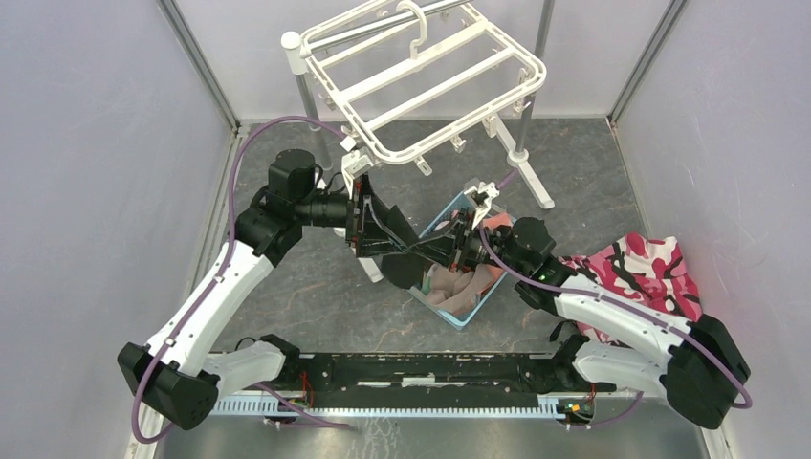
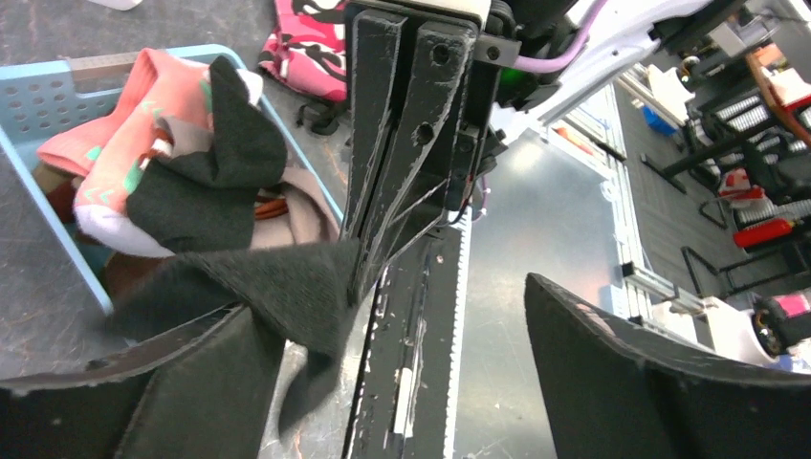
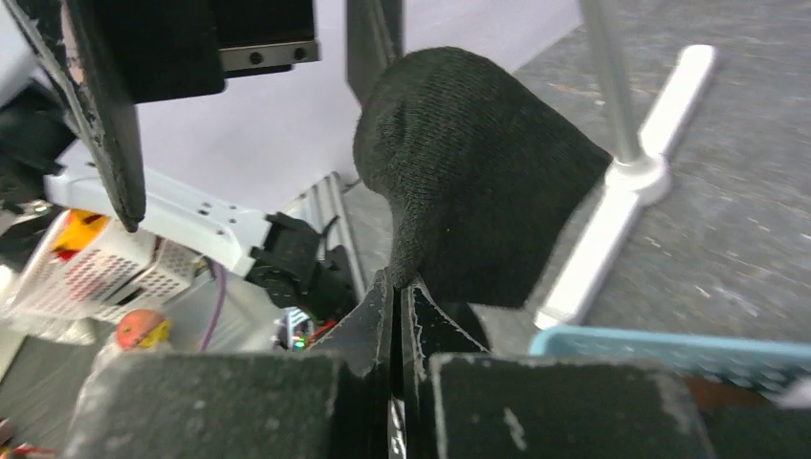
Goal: Remove the socks clipped to the hanger
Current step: Remove the sock from the hanger, then place the sock in the bin.
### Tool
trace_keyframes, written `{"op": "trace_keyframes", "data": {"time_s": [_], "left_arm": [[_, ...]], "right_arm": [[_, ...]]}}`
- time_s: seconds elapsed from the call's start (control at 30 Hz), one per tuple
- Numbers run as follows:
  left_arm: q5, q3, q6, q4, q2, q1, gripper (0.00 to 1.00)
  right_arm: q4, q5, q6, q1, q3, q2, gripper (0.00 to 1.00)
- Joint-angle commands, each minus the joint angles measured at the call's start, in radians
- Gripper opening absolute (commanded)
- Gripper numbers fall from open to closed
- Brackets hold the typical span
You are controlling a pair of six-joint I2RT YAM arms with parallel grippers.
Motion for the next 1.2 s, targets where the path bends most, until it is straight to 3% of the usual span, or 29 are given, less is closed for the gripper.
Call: {"op": "trace_keyframes", "data": {"time_s": [0.0, 0.23, 0.57, 0.7, 0.73, 0.87, 0.93, 1.03, 1.17], "left_arm": [[-0.091, 0.035, 0.117, -0.145, -0.032, -0.002, 1.00], [-0.255, 0.141, 0.347, -0.487, 0.039, -0.002, 1.00], [-0.608, 0.142, 0.528, -0.614, -0.025, 0.048, 1.00], [-0.528, 0.140, 0.563, -0.636, 0.009, 0.183, 1.00], [-0.497, 0.144, 0.576, -0.646, 0.019, 0.218, 1.00], [-0.426, 0.133, 0.638, -0.644, 0.047, 0.376, 1.00], [-0.375, 0.128, 0.670, -0.643, 0.054, 0.479, 1.00], [-0.304, 0.138, 0.710, -0.652, 0.084, 0.620, 1.00], [-0.249, 0.141, 0.725, -0.641, 0.144, 0.749, 1.00]], "right_arm": [[-0.292, 0.140, -0.134, -0.043, 0.055, -0.110, 0.00], [-0.704, 0.307, -0.235, -0.128, 0.039, -0.197, 0.00], [-0.730, 0.588, -0.298, -0.151, -0.083, -0.065, 0.05], [-0.741, 0.663, -0.320, -0.150, -0.090, 0.011, 0.02], [-0.757, 0.679, -0.321, -0.150, -0.086, 0.005, 0.08], [-0.850, 0.722, -0.345, -0.150, -0.040, -0.122, 0.54], [-0.913, 0.733, -0.362, -0.150, 0.016, -0.186, 0.70], [-1.008, 0.738, -0.376, -0.152, 0.117, -0.224, 0.83], [-1.055, 0.710, -0.388, -0.152, 0.198, -0.215, 0.83]]}}
